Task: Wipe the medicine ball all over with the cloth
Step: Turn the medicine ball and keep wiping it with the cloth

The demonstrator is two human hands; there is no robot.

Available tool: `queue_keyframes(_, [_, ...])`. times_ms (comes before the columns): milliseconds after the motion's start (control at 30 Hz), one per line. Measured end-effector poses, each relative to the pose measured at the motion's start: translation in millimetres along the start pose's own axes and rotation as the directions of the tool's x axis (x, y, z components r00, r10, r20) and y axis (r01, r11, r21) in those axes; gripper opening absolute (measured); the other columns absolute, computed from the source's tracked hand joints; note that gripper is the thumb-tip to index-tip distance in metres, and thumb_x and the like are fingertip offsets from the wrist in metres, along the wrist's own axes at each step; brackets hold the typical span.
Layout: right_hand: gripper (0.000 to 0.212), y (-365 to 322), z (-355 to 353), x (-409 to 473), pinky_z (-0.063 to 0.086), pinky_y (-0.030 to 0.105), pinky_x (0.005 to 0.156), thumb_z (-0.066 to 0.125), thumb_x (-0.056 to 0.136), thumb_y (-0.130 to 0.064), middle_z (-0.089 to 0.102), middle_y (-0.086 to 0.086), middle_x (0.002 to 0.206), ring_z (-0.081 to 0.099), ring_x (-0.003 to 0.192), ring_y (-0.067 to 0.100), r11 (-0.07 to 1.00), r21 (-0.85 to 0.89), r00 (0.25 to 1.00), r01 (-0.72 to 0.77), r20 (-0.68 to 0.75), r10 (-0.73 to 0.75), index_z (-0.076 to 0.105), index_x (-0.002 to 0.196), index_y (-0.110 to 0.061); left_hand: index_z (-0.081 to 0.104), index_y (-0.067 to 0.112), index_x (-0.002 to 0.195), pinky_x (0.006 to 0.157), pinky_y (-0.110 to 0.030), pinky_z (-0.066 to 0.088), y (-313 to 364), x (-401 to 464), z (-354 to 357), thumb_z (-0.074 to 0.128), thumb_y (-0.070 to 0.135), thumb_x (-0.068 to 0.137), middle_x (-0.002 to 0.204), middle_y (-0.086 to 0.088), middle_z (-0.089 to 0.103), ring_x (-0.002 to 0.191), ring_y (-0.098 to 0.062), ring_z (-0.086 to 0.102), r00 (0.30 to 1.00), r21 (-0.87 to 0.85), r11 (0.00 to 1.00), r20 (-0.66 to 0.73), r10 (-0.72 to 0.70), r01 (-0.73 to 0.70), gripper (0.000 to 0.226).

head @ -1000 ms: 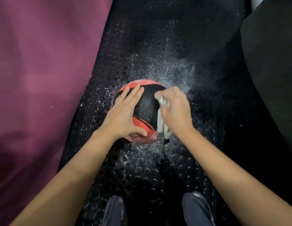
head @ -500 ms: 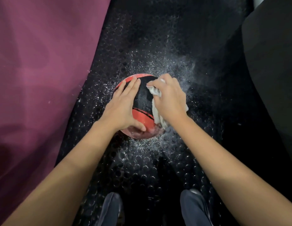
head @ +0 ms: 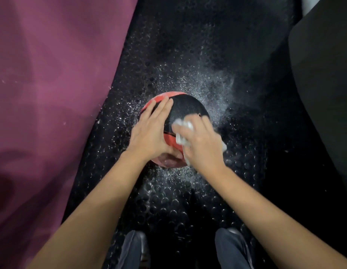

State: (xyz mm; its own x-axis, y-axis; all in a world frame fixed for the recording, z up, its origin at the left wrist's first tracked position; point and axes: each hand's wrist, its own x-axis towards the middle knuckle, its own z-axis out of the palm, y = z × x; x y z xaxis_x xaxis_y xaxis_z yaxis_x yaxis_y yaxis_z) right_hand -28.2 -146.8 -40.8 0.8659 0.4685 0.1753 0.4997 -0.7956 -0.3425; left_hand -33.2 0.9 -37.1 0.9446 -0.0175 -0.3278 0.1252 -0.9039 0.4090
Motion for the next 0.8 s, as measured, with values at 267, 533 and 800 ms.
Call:
queue_keyframes(267, [0.037, 17, 0, 43, 0.031, 0.028, 0.062, 0.053, 0.088, -0.009, 0.053, -0.005, 0.112, 0.046, 0.104, 0.016, 0.961, 0.061, 0.962, -0.27, 0.068, 0.266, 0.065, 0.112, -0.034, -0.002, 0.027, 0.155, 0.116, -0.046, 0.024, 0, 3, -3, 0.084, 0.061, 0.05, 0.161, 0.02, -0.007, 0.148, -0.007, -0.008, 0.999, -0.016, 1.0, 0.037, 0.016, -0.015, 0.141])
queue_keyframes(533, [0.038, 29, -6, 36, 0.032, 0.028, 0.062, 0.053, 0.084, -0.005, 0.054, -0.002, 0.11, 0.048, 0.102, 0.02, 0.96, 0.073, 0.963, -0.27, 0.032, 0.268, 0.067, 0.11, -0.03, 0.013, 0.026, 0.155, 0.121, -0.038, 0.011, -10, 5, -2, 0.086, 0.052, 0.053, 0.161, 0.017, 0.005, 0.147, -0.002, 0.002, 1.0, -0.208, 0.978, -0.005, 0.029, -0.029, 0.128])
queue_keyframes(800, [0.033, 29, -11, 13, 0.015, 0.014, 0.047, 0.061, 0.072, -0.004, 0.06, 0.003, 0.095, 0.054, 0.081, 0.027, 0.988, -0.008, 0.987, -0.152, -0.048, 0.152, 0.071, 0.093, -0.027, 0.011, 0.023, 0.155, 0.115, -0.026, 0.008, 9, 2, 11, 0.086, 0.043, 0.061, 0.161, 0.016, 0.004, 0.148, -0.005, -0.001, 0.996, -0.182, 0.979, -0.048, 0.079, -0.087, 0.123])
